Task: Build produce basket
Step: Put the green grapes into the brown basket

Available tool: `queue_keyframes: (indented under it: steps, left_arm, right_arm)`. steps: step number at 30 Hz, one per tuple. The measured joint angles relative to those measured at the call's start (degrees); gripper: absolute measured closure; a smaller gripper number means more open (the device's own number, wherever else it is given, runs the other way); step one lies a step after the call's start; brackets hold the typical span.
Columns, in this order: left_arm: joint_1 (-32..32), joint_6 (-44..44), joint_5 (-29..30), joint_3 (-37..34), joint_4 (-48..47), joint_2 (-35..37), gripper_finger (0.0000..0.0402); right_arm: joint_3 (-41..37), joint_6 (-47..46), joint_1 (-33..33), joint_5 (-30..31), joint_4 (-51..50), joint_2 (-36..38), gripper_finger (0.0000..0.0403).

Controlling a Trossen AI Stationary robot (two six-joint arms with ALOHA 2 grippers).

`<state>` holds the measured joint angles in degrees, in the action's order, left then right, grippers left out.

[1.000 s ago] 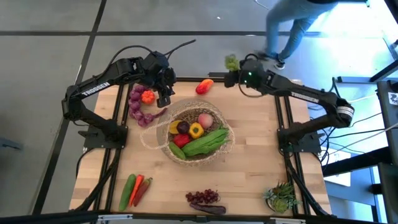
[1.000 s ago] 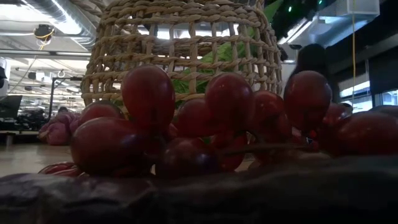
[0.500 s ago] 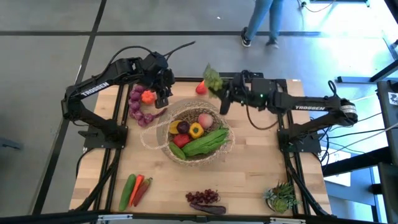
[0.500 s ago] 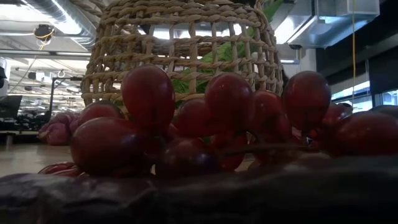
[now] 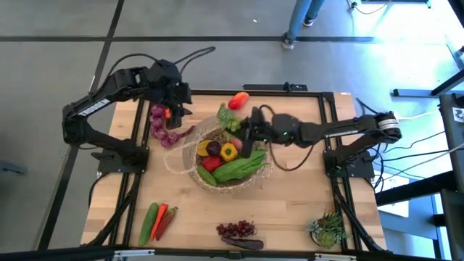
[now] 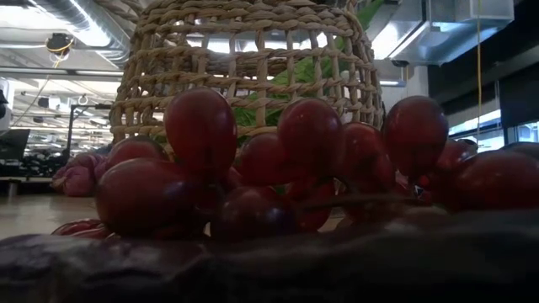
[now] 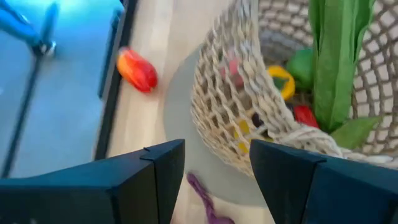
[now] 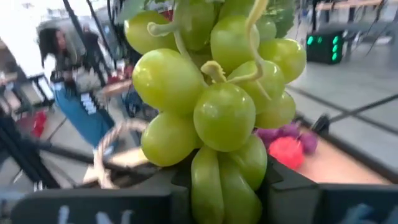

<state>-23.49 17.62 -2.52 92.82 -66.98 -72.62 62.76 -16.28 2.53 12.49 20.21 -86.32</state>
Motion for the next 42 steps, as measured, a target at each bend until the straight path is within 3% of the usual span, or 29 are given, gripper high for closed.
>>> queue_keyframes:
  steps: [13,35,42]
  left_arm:
    - [0.0,1.5,-0.1,-0.1,-1.2,2.5,0.023]
    - [0.0,1.0,-0.1,-0.1,-1.2,2.6,0.023]
    - [0.0,1.0,-0.1,-0.1,-1.2,2.6,0.023]
  right_arm:
    - [0.1,0.4,0.8,-12.7,2.4,-11.4,0.0331]
    - [0.0,-2.9,-2.6,-21.2,1.4,-11.4,0.0331]
    - [4.0,6.0,-2.5,-22.7,-2.2,-11.5,0.0331]
